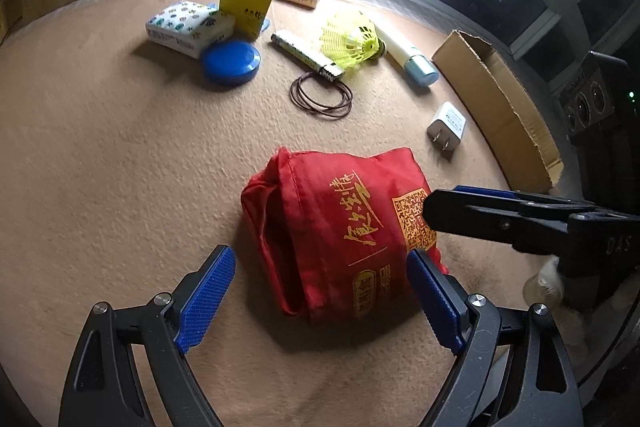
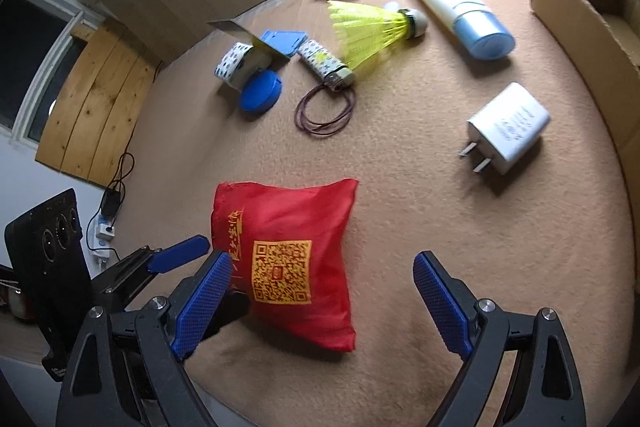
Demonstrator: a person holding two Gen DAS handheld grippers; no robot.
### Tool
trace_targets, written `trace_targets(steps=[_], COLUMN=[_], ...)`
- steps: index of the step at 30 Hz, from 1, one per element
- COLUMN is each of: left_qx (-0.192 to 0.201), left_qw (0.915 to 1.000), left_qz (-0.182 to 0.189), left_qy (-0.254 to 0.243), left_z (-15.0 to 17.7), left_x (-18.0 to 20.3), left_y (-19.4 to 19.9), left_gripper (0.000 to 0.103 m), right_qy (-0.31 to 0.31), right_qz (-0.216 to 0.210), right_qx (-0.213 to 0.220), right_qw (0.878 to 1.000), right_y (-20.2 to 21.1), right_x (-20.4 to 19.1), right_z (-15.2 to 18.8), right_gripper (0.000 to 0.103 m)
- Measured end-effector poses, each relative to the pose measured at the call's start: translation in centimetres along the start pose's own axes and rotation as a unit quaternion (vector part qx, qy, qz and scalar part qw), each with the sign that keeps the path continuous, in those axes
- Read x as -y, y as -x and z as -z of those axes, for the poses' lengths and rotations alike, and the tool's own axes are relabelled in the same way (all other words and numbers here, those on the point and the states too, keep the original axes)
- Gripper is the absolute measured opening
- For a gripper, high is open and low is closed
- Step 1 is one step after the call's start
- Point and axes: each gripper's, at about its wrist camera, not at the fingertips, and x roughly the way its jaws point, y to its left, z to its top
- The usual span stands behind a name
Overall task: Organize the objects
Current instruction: 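Grasp the red drawstring bag with the left tool while the right tool grips it too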
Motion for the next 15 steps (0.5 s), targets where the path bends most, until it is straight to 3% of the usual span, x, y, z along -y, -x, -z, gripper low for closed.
trace_targets(steps=[7,9,11,15], left_qx=[-0.008,-0.009,-0.009,-0.007], left_qw=[0.9997,0.9997,0.9996,0.9996], left_qz=[0.02,0.023,0.027,0.028], left_qy=[0.006,0.003,0.002,0.0], left_z=[0.0,0.0,0.0,0.0], left_x=[0.6,0.8,1.0,1.6], left_y=[-0.9,-1.1,-1.2,-1.2], left_gripper=[0.079,0.076,0.073,0.069], right_qy=[0.026,0.03,0.033,0.038], right_qz=[-0.002,-0.005,-0.008,-0.01], right_qx=[-0.019,-0.021,-0.03,-0.037], right_qw=[0.999,0.999,0.999,0.999], right_y=[-1.5,-1.7,-2.0,-2.4], right_x=[-1.3,-1.4,-1.5,-1.6], right_z=[-0.3,-0.3,-0.3,-0.3], right_gripper=[0.09,0.084,0.066,0.06])
